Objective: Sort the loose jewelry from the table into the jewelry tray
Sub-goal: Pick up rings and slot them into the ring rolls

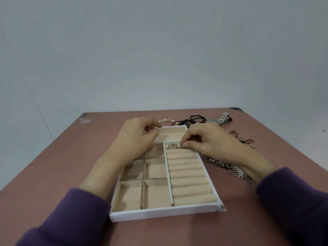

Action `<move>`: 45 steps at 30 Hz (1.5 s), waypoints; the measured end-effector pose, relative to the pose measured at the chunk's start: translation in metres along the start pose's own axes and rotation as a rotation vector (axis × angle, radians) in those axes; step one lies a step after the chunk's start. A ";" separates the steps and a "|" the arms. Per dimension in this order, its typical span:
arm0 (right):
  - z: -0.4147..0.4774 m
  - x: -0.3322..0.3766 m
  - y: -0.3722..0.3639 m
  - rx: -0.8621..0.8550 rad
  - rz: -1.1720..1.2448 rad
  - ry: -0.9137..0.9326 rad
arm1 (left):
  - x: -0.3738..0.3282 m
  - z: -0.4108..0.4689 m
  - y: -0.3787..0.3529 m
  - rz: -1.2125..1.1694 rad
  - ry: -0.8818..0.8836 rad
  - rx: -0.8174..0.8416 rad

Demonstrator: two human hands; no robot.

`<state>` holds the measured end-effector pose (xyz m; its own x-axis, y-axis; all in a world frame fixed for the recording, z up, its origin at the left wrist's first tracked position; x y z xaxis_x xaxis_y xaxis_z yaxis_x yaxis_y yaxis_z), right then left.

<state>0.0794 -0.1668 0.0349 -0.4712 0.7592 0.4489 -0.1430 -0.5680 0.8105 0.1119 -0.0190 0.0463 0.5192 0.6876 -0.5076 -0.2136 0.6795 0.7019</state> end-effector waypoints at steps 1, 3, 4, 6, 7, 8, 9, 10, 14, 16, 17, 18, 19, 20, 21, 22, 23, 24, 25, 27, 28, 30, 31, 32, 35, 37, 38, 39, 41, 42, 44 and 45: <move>0.000 0.000 0.000 -0.002 -0.002 -0.001 | 0.000 0.000 0.000 -0.003 0.000 0.001; 0.000 0.000 0.000 -0.006 -0.003 -0.003 | -0.001 -0.001 0.001 -0.005 0.000 0.000; 0.000 -0.001 0.000 -0.005 -0.001 -0.007 | -0.001 -0.001 0.001 -0.004 -0.001 0.000; 0.000 -0.001 -0.001 0.003 -0.004 -0.010 | -0.001 0.000 0.001 -0.002 0.001 0.000; 0.000 -0.001 -0.001 0.005 -0.004 -0.012 | -0.002 0.000 0.000 -0.001 0.001 0.002; 0.000 -0.002 0.000 0.002 0.008 -0.019 | -0.002 0.000 0.000 0.000 0.001 0.004; 0.000 -0.002 0.002 -0.009 0.032 -0.030 | -0.003 0.000 0.000 0.000 0.000 0.006; 0.000 -0.003 0.004 -0.032 0.064 -0.045 | -0.003 0.000 0.000 0.000 0.000 0.007; 0.001 -0.010 0.019 -0.161 0.144 -0.111 | -0.007 -0.002 0.001 -0.017 -0.007 0.009; 0.000 -0.015 0.027 -0.200 0.147 -0.134 | -0.013 -0.004 0.002 -0.057 -0.010 0.006; -0.001 -0.018 0.031 -0.212 0.156 -0.148 | -0.018 -0.005 0.003 -0.069 -0.017 0.007; -0.002 -0.022 0.036 -0.223 0.162 -0.164 | -0.024 -0.005 0.003 -0.074 -0.029 0.009; -0.005 -0.026 0.042 -0.236 0.165 -0.180 | -0.031 -0.005 0.004 -0.076 -0.045 0.016; -0.008 -0.033 0.048 -0.248 0.166 -0.200 | -0.039 -0.004 0.004 -0.078 -0.064 0.026; -0.011 -0.039 0.053 -0.255 0.164 -0.218 | -0.047 -0.003 0.004 -0.078 -0.084 0.037; -0.015 -0.045 0.058 -0.256 0.149 -0.230 | -0.055 -0.002 0.002 -0.074 -0.103 0.052; -0.018 -0.051 0.061 -0.251 0.119 -0.236 | -0.063 -0.001 0.000 -0.060 -0.120 0.067; -0.021 -0.055 0.064 -0.241 0.075 -0.240 | -0.070 0.001 -0.004 -0.038 -0.137 0.082; -0.022 -0.058 0.064 -0.223 0.023 -0.241 | -0.077 0.002 -0.008 -0.016 -0.153 0.095; -0.020 -0.062 0.061 -0.171 -0.086 -0.243 | -0.089 0.004 -0.020 0.018 -0.175 0.126; -0.019 -0.063 0.057 -0.145 -0.144 -0.242 | -0.093 0.004 -0.026 0.034 -0.181 0.141; -0.016 -0.064 0.049 -0.100 -0.246 -0.229 | -0.098 0.004 -0.037 0.058 -0.188 0.158; -0.015 -0.064 0.045 -0.083 -0.269 -0.223 | -0.100 0.004 -0.042 0.062 -0.185 0.160; -0.014 -0.065 0.042 -0.072 -0.277 -0.220 | -0.100 0.005 -0.045 0.060 -0.179 0.160; -0.013 -0.070 0.036 -0.033 -0.285 -0.237 | -0.098 0.007 -0.050 0.033 -0.160 0.154; -0.012 -0.070 0.032 -0.004 -0.296 -0.233 | -0.094 0.008 -0.050 0.003 -0.148 0.148; -0.011 -0.070 0.031 0.002 -0.292 -0.229 | -0.093 0.008 -0.049 -0.009 -0.141 0.142; -0.011 -0.070 0.031 0.000 -0.282 -0.227 | -0.091 0.008 -0.048 -0.016 -0.134 0.137; -0.010 -0.072 0.030 -0.009 -0.255 -0.237 | -0.088 0.009 -0.046 -0.030 -0.125 0.127; -0.009 -0.073 0.030 -0.012 -0.242 -0.242 | -0.087 0.009 -0.045 -0.040 -0.119 0.118; -0.008 -0.074 0.028 -0.014 -0.217 -0.244 | -0.085 0.011 -0.041 -0.063 -0.097 0.094; -0.007 -0.074 0.027 -0.013 -0.194 -0.246 | -0.085 0.011 -0.040 -0.068 -0.090 0.085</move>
<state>0.1043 -0.2405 0.0214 -0.2098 0.9072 0.3647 -0.2220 -0.4075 0.8858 0.0861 -0.1076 0.0667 0.6031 0.6122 -0.5113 -0.1067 0.6972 0.7089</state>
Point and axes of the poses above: each hand's wrist, its own z-axis towards the middle knuckle, its own y-axis out of the back of the hand, x = y × z, the point moved 9 cm from there along z, towards the middle knuckle, and after that the axes turned 2 degrees about -x, right-handed, at the moved point
